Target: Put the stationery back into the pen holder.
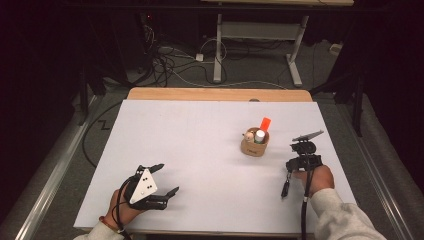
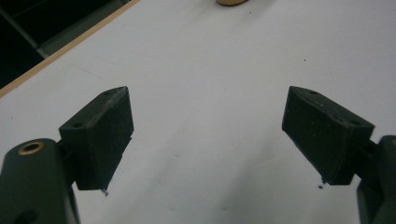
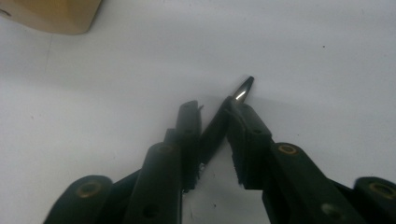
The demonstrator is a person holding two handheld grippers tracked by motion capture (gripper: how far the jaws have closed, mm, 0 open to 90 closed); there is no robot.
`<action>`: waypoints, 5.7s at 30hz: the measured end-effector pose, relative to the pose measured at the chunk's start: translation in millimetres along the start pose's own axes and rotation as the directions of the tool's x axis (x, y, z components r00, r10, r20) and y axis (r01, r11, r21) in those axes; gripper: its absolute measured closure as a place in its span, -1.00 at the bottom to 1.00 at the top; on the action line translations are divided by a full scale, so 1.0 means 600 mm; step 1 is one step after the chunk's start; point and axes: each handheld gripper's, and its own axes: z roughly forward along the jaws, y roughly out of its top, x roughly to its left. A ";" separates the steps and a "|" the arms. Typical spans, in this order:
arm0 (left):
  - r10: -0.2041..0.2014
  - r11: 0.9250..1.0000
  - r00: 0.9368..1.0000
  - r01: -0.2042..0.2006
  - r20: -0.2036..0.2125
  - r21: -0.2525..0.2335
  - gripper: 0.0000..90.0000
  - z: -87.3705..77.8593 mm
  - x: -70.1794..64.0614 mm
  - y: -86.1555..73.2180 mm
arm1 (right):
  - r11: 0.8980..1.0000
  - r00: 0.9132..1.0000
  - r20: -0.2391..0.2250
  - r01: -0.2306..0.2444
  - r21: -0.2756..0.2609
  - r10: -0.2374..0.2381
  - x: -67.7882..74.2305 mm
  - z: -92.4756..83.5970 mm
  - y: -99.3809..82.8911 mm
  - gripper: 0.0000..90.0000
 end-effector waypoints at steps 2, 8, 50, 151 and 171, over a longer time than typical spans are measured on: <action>-0.003 1.000 1.000 0.003 0.005 0.004 -0.65 0.001 0.001 0.000 | 1.000 1.000 -0.010 -0.018 0.002 0.018 -0.001 0.000 0.004 0.74; -0.008 1.000 1.000 0.008 0.012 0.008 -0.65 0.004 0.000 0.000 | 1.000 1.000 0.013 0.011 -0.003 -0.011 0.006 0.001 0.004 0.74; -0.037 0.999 0.999 0.037 0.011 0.019 -0.64 0.005 0.003 -0.003 | 0.904 0.995 -0.007 0.092 -0.418 -0.104 -0.022 -0.035 -0.042 0.80; -0.063 0.995 0.997 0.067 -0.049 0.076 -0.64 0.026 0.013 -0.010 | 0.526 0.873 -0.253 0.005 -0.851 -0.417 0.038 -0.001 0.065 0.78; -0.062 0.995 0.997 0.065 -0.046 0.077 -0.64 0.026 0.012 -0.011 | 0.543 0.877 -0.196 0.086 -0.835 -0.439 0.035 0.005 0.051 0.77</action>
